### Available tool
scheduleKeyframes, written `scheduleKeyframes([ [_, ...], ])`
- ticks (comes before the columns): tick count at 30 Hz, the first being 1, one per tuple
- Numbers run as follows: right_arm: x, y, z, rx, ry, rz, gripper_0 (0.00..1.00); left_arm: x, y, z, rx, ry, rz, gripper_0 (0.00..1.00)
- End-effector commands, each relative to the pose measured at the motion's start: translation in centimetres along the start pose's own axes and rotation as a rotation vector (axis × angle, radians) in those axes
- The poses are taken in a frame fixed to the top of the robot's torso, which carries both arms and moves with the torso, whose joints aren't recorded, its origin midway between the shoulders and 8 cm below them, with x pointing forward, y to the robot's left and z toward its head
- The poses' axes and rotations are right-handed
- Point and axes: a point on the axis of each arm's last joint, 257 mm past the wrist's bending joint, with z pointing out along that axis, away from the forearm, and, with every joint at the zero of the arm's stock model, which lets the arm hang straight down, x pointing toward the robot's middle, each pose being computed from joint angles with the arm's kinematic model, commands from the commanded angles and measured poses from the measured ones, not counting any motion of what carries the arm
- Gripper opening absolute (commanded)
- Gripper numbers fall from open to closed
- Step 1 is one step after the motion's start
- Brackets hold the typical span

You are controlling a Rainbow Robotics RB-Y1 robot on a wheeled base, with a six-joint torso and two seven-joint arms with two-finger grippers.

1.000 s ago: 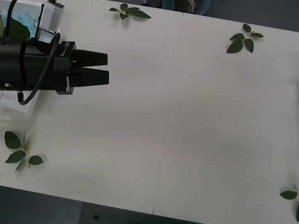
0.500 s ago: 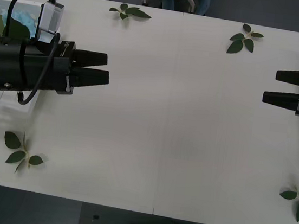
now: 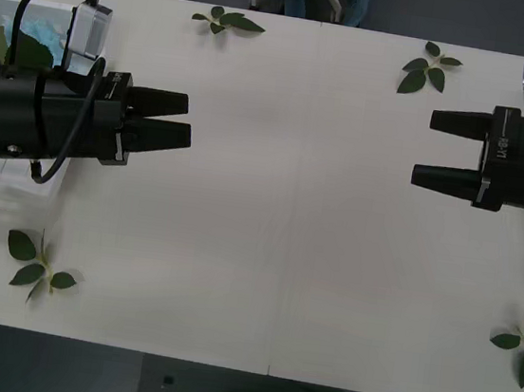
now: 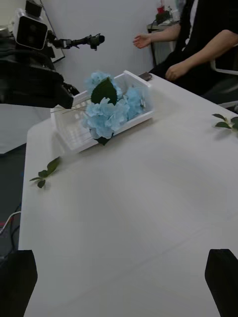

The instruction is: Put the red flowers into the right box and the blue flowers into the left box

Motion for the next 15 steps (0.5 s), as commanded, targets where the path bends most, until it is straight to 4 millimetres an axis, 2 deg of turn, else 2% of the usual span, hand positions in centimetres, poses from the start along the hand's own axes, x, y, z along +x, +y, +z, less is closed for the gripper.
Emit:
scheduleKeyframes([
  [1, -2.0, 2.6, 1.7, -0.086, -0.026, -0.03, 1.0, 0.3, 0.4, -0.9, -0.021, 0.019, 0.02, 0.87],
  [15, -3.1, 4.8, 4.8, -0.172, -0.043, -0.038, 1.0, 0.3, 0.4, -0.9, -0.021, 0.019, 0.02, 0.87],
])
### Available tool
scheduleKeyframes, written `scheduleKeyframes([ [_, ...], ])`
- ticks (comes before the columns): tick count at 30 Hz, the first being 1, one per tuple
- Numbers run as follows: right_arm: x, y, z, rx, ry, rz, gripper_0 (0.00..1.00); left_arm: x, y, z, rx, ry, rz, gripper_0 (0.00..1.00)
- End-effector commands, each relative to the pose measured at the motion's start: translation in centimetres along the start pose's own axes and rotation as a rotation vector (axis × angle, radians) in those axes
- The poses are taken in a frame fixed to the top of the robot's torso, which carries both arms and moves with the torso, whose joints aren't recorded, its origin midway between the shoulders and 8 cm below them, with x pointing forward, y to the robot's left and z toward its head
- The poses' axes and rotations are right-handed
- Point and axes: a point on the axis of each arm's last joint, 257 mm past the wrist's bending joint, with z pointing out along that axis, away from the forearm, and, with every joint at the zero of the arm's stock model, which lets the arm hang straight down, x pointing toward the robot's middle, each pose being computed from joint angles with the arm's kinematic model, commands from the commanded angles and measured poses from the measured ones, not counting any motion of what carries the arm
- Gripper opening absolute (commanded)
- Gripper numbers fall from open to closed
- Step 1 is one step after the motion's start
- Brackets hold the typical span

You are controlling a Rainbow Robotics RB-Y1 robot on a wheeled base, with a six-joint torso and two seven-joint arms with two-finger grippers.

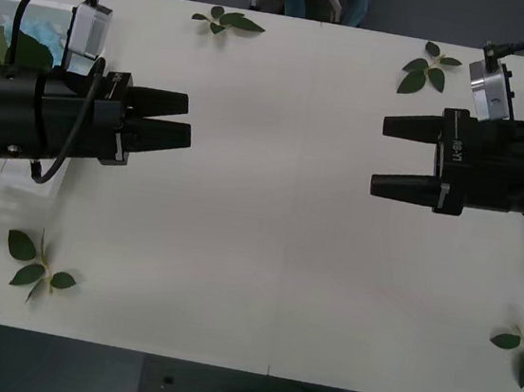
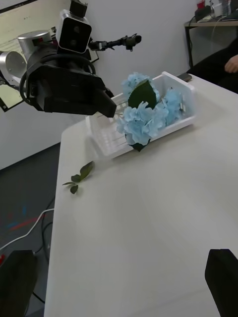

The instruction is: Put the red flowers into the right box and the blue flowers into the left box

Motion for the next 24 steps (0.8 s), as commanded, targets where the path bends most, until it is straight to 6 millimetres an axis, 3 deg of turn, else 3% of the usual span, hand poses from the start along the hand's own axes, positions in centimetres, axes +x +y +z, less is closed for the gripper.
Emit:
scheduleKeyframes([
  [1, -2.2, 1.2, 1.2, -0.039, -0.038, -0.048, 1.0, 0.3, 0.4, -0.9, -0.021, 0.019, 0.02, 0.87],
  [13, -2.9, 1.8, 2.7, -0.056, -0.076, -0.046, 1.0, 0.3, 0.4, -0.9, -0.021, 0.019, 0.02, 0.87],
  [24, -2.9, 1.8, 2.7, -0.059, -0.076, -0.036, 1.0, 0.3, 0.4, -0.9, -0.021, 0.019, 0.02, 0.86],
])
